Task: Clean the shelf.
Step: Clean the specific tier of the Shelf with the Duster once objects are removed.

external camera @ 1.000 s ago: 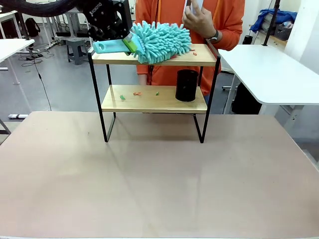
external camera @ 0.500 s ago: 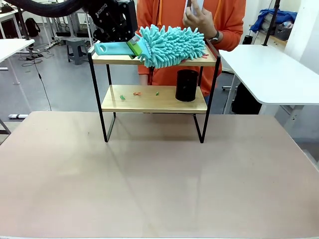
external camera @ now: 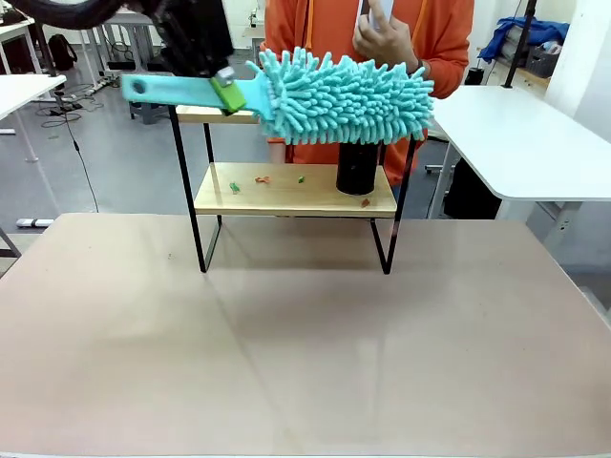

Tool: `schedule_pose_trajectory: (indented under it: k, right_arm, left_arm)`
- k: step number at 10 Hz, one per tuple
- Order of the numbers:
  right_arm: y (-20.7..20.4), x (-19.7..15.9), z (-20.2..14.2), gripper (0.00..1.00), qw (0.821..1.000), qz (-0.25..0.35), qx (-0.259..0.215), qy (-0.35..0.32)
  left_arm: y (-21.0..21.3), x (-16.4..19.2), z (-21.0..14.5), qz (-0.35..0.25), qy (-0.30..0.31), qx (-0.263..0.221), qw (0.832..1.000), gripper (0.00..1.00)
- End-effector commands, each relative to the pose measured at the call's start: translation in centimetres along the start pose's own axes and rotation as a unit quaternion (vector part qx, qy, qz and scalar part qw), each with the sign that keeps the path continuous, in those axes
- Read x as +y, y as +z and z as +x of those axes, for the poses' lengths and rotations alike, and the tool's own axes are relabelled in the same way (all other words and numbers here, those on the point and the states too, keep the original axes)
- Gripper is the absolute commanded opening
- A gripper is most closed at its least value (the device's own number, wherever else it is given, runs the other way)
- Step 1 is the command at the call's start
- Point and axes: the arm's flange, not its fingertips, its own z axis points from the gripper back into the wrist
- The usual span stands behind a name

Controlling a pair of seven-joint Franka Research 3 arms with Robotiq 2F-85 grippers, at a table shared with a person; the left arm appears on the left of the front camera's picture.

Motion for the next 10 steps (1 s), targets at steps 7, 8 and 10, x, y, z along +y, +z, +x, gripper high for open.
schedule_pose_trajectory:
  k: [7, 8, 10]
  right_arm:
    - [-0.1, 0.1, 0.2, 1.00, 1.000, 0.008, -0.005, 0.012]
    - [-0.1, 0.1, 0.2, 1.00, 1.000, 0.008, -0.005, 0.012]
    - [-0.1, 0.1, 0.2, 1.00, 1.000, 0.008, -0.005, 0.012]
  left_arm:
    - [4.1, -0.6, -6.2, -0.036, -0.023, -0.035, 0.998, 0.12]
    - [6.9, 0.2, -9.7, -0.046, -0.009, -0.058, 0.997, 0.12]
    - [12.9, 3.3, -19.3, -0.070, 0.064, -0.158, 0.983, 0.12]
